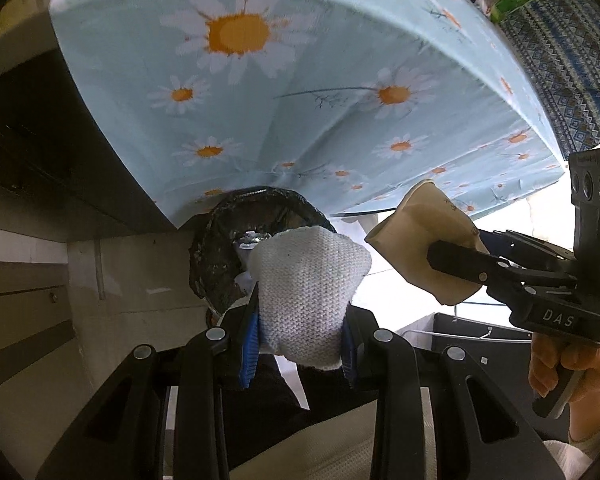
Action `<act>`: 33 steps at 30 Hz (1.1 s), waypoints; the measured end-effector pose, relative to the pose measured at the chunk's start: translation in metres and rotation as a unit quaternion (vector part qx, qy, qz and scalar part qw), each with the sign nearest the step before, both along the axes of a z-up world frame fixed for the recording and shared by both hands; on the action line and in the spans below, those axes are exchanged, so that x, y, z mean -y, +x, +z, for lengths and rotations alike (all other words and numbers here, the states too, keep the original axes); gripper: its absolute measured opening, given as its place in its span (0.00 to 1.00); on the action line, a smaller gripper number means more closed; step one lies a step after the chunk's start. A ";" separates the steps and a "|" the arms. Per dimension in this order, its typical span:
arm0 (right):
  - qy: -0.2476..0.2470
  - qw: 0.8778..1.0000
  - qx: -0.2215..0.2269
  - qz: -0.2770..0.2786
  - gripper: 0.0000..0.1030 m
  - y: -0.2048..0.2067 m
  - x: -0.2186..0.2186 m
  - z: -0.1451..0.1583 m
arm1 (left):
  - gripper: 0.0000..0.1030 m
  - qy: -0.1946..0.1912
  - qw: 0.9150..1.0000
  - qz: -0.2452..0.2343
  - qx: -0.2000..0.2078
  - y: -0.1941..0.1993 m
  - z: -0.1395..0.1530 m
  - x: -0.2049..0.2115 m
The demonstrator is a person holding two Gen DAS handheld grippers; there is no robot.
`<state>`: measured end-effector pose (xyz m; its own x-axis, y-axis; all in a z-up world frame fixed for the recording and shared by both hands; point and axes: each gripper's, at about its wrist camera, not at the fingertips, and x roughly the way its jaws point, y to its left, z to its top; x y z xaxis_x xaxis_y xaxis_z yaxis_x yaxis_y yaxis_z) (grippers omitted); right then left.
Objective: Collect trash
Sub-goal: 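Carry the towel and paper cup down over the black trash bin, then open both tools to drop the towel and paper cup into the bin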
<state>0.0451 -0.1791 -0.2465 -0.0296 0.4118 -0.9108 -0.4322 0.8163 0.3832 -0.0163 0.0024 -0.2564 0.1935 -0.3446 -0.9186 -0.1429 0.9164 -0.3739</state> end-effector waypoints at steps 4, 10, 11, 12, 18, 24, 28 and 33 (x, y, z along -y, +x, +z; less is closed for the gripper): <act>-0.002 1.000 -0.004 -0.002 0.50 0.004 -0.004 -0.006 | 0.31 -0.002 1.000 -0.003 -0.007 0.002 -0.006 0.003; 0.003 1.000 -0.025 -0.019 0.51 0.012 0.002 -0.015 | 0.43 -0.002 1.000 -0.008 -0.020 0.004 -0.013 0.008; 0.006 0.999 -0.030 -0.021 0.53 0.013 0.002 -0.017 | 0.45 0.001 1.000 -0.010 -0.024 0.006 -0.014 0.008; 0.008 0.999 -0.035 -0.024 0.57 0.015 0.004 -0.018 | 0.46 0.002 1.000 -0.010 -0.025 0.006 -0.014 0.010; 0.014 0.999 -0.033 -0.036 0.61 0.019 0.008 -0.013 | 0.53 0.004 0.999 -0.014 -0.029 0.012 -0.013 0.013; 0.018 0.999 -0.033 -0.039 0.61 0.021 0.012 -0.008 | 0.53 0.010 0.999 -0.015 -0.037 0.016 -0.014 0.016; 0.020 0.999 -0.031 -0.040 0.61 0.022 0.016 -0.006 | 0.66 0.016 0.999 -0.016 -0.039 0.017 -0.014 0.019; 0.022 0.998 -0.032 -0.046 0.62 0.022 0.021 -0.005 | 0.67 0.014 0.999 -0.012 -0.038 0.017 -0.013 0.019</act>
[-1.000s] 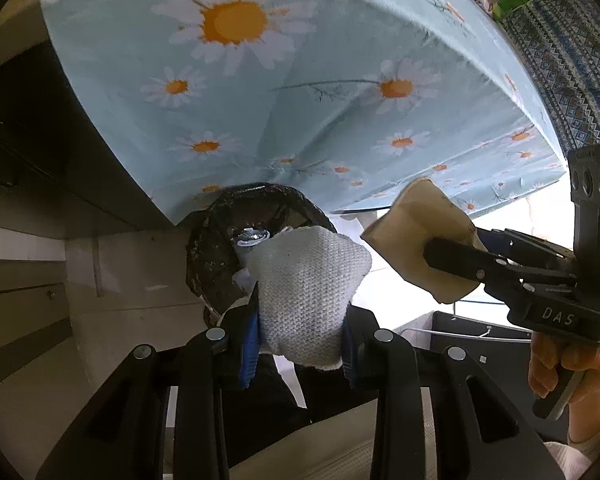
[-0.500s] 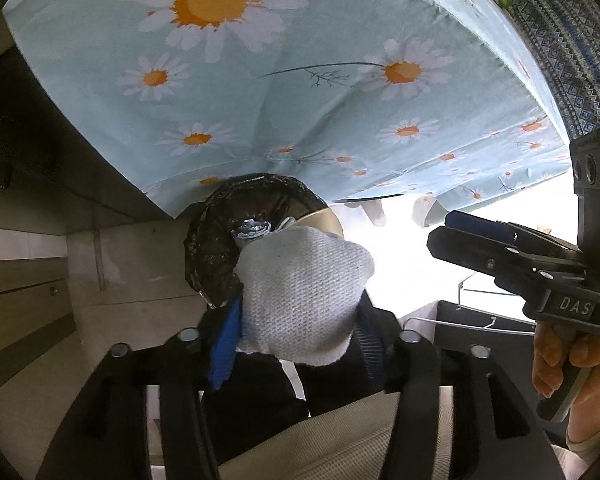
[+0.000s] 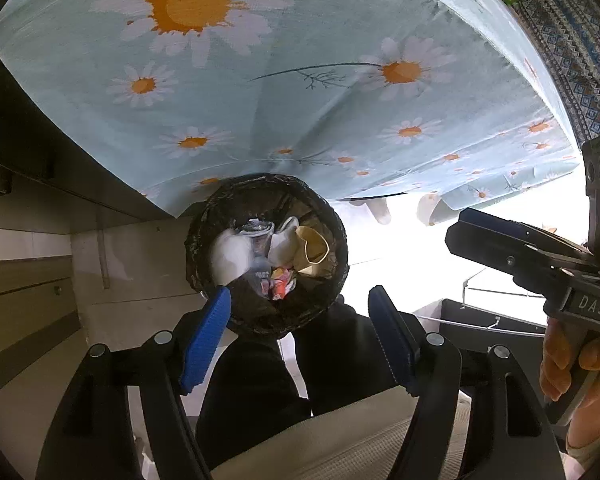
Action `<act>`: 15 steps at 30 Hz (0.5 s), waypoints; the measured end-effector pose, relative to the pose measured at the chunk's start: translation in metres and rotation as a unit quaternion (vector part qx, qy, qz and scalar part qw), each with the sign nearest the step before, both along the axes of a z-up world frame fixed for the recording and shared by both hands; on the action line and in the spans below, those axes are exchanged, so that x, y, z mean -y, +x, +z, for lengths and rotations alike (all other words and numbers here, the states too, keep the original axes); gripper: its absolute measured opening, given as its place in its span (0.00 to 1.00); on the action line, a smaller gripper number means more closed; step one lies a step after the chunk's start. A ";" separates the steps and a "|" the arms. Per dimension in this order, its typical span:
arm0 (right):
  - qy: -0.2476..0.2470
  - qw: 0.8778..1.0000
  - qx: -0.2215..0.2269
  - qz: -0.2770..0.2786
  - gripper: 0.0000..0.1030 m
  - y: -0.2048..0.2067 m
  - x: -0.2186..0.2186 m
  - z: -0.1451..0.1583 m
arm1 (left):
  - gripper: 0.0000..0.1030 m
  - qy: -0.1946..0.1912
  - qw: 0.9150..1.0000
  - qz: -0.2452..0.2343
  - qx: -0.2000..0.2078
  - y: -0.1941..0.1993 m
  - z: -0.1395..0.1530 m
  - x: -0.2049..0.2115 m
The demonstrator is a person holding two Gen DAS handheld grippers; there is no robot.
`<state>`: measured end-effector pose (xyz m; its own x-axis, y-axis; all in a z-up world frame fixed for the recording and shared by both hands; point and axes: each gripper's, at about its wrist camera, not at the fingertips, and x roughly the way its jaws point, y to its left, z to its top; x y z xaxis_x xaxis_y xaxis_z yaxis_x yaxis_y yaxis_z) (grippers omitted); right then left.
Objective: Collect trash
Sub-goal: 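Open both tools to drop the towel and paper cup into the bin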
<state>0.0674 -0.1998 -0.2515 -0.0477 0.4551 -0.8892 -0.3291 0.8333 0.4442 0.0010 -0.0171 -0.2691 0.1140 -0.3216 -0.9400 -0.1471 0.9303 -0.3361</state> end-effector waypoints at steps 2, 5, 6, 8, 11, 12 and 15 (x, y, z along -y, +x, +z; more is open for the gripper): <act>0.001 1.000 0.000 -0.001 0.62 -0.001 -0.001 0.000 | 0.67 -0.001 1.000 0.001 0.000 0.000 0.001 0.000; 0.001 1.000 0.000 -0.002 0.61 0.000 0.002 0.001 | 0.67 0.000 1.000 0.002 0.001 0.000 0.003 0.000; 0.002 1.000 0.001 -0.002 0.61 0.000 0.003 0.002 | 0.67 0.000 1.000 0.003 0.002 0.000 0.004 0.000; 0.002 1.000 0.002 -0.004 0.61 0.000 0.004 0.004 | 0.67 0.000 1.000 0.004 0.004 0.000 0.006 0.000; 0.002 1.000 0.008 -0.002 0.61 0.001 0.005 0.011 | 0.67 0.005 1.000 0.002 0.008 0.002 0.011 0.002; 0.003 1.000 0.011 -0.001 0.61 0.001 0.005 0.015 | 0.67 0.006 1.000 0.003 0.010 0.002 0.013 0.001; 0.004 1.000 0.021 0.000 0.62 0.003 0.006 0.025 | 0.67 0.008 1.000 0.002 0.021 0.004 0.023 0.002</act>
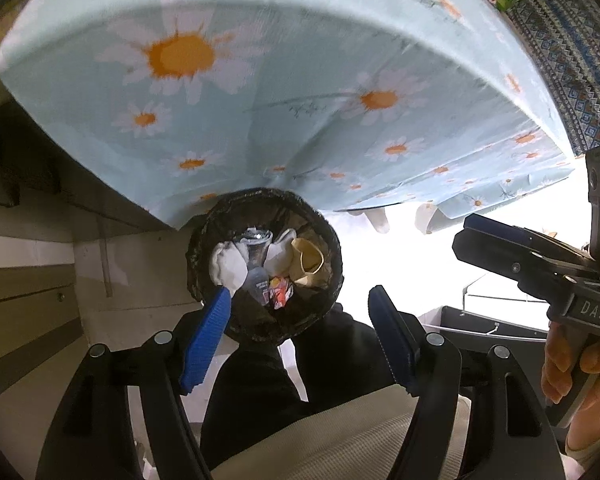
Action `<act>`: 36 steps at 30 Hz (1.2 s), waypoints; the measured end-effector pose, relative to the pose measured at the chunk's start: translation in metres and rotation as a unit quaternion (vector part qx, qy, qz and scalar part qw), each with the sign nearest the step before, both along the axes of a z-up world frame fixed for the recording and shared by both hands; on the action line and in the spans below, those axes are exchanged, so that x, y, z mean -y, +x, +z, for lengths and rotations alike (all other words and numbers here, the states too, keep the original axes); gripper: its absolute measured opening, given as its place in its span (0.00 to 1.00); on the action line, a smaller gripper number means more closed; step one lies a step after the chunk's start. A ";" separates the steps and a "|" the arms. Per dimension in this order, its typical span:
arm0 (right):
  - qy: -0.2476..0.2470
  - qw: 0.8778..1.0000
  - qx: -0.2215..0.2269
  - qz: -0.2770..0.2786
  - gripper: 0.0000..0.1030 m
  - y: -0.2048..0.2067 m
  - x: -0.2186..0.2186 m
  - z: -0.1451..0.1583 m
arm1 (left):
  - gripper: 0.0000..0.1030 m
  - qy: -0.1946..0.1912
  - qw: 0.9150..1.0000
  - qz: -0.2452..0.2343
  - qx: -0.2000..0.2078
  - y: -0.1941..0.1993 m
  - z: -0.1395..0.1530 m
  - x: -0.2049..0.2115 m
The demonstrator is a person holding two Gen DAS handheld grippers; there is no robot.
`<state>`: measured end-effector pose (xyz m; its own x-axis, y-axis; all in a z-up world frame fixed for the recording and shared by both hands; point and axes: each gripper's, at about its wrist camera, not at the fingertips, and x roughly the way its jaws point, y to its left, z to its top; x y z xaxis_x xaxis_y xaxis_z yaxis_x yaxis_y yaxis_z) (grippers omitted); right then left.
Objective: Collect trash
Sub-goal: 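Open both tools to drop the towel and paper cup into the bin, then move both tools back up to the remaining trash on the table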
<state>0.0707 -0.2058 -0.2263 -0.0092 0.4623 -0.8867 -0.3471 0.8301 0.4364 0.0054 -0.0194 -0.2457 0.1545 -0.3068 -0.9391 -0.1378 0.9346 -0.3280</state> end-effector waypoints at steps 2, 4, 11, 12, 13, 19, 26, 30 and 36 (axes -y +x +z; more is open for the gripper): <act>0.003 1.000 0.005 -0.002 0.62 0.002 0.002 0.007 | 0.67 0.001 1.000 0.000 0.007 0.001 0.007 0.000; 0.006 1.000 0.011 -0.004 0.65 0.002 0.002 0.013 | 0.67 0.001 1.000 0.000 0.011 0.002 0.012 0.000; 0.009 1.000 0.018 0.001 0.65 0.000 0.002 0.029 | 0.67 0.006 1.000 -0.001 0.029 -0.002 0.033 0.000; 0.009 1.000 0.019 0.001 0.65 -0.001 0.002 0.030 | 0.67 0.007 0.999 -0.001 0.032 -0.002 0.036 0.000; 0.009 1.000 0.019 0.002 0.65 0.000 0.002 0.032 | 0.67 0.006 0.999 0.000 0.034 -0.002 0.038 0.001; 0.009 1.000 0.029 0.005 0.66 -0.001 0.000 0.044 | 0.68 0.005 0.999 -0.003 0.039 -0.003 0.047 0.005; 0.031 0.997 0.069 -0.003 0.67 0.007 0.004 0.078 | 0.73 0.001 0.998 -0.001 0.069 0.000 0.078 0.006; 0.038 0.995 0.097 0.003 0.68 0.019 0.005 0.099 | 0.75 0.009 0.996 -0.004 0.090 0.007 0.098 0.006; 0.048 0.991 0.123 0.008 0.69 0.047 0.007 0.118 | 0.75 0.020 0.993 -0.002 0.117 0.025 0.121 0.006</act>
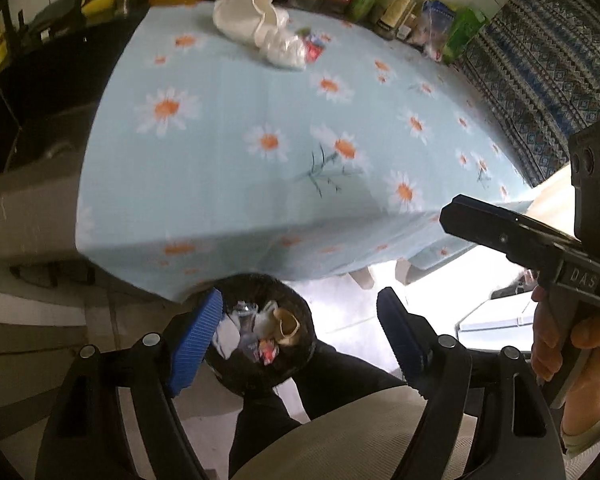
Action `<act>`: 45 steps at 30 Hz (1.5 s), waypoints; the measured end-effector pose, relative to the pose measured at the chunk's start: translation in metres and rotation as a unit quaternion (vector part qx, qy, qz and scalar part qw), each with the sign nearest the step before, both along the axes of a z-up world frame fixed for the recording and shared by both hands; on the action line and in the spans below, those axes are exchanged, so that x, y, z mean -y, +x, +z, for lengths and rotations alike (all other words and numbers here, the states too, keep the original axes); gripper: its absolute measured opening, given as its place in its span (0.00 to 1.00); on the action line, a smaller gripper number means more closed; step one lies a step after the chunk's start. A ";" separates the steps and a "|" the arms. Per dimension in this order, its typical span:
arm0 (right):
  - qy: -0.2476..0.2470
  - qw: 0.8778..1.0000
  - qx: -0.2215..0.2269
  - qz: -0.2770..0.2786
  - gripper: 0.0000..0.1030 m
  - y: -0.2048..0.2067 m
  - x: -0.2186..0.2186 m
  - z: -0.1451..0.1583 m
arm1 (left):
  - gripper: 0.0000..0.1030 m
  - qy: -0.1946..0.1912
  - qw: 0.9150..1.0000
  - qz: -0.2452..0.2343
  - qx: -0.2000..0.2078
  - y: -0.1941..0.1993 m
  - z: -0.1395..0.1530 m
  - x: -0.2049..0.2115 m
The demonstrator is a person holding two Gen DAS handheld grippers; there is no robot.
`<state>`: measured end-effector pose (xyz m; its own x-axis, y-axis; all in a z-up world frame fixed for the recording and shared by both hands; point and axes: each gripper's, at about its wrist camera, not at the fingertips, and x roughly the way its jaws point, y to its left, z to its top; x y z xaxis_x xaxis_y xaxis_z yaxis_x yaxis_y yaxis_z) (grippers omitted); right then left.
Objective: Collect trash
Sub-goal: 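Move both tools back up to the remaining trash on the table, then grasp the clear plastic bag with the left tool while the right tool grasps the snack wrapper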
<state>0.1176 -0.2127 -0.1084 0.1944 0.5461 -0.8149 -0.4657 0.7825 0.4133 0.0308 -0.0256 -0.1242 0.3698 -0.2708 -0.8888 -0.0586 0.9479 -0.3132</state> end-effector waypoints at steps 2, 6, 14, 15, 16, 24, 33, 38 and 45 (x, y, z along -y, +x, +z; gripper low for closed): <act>0.000 1.000 0.005 0.005 0.68 0.009 0.001 0.004 | 0.75 -0.001 1.000 0.003 0.004 0.006 0.005 0.002; -0.002 1.000 0.012 0.015 0.68 0.030 0.001 0.007 | 0.75 0.004 1.000 0.008 0.014 0.021 0.011 0.004; -0.004 0.999 0.019 0.040 0.69 0.080 0.002 0.010 | 0.75 0.015 0.999 0.029 0.029 0.068 0.026 0.006; -0.003 0.999 0.020 0.044 0.69 0.088 0.002 0.011 | 0.75 0.017 0.999 0.031 0.030 0.075 0.027 0.007; -0.002 0.999 0.021 0.049 0.69 0.096 0.002 0.011 | 0.75 0.017 0.999 0.032 0.031 0.079 0.028 0.007; 0.005 0.997 0.005 0.081 0.69 0.154 0.005 -0.003 | 0.75 0.043 0.997 0.053 0.025 0.135 0.032 0.011; 0.020 0.995 0.000 0.102 0.69 0.217 0.008 -0.019 | 0.75 0.058 0.995 0.076 -0.005 0.194 0.018 0.009; 0.023 0.993 -0.010 0.117 0.74 0.239 0.000 -0.029 | 0.75 0.048 0.994 0.099 -0.017 0.221 0.002 0.000; 0.023 0.990 -0.022 0.137 0.74 0.256 -0.009 -0.041 | 0.75 0.057 0.991 0.122 -0.018 0.244 -0.008 -0.009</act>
<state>0.3738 -0.2032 -0.1490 -0.0022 0.6096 -0.7927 -0.6387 0.6091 0.4702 0.2752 -0.0164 -0.1323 0.3784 -0.0751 -0.9226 -0.2991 0.9333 -0.1986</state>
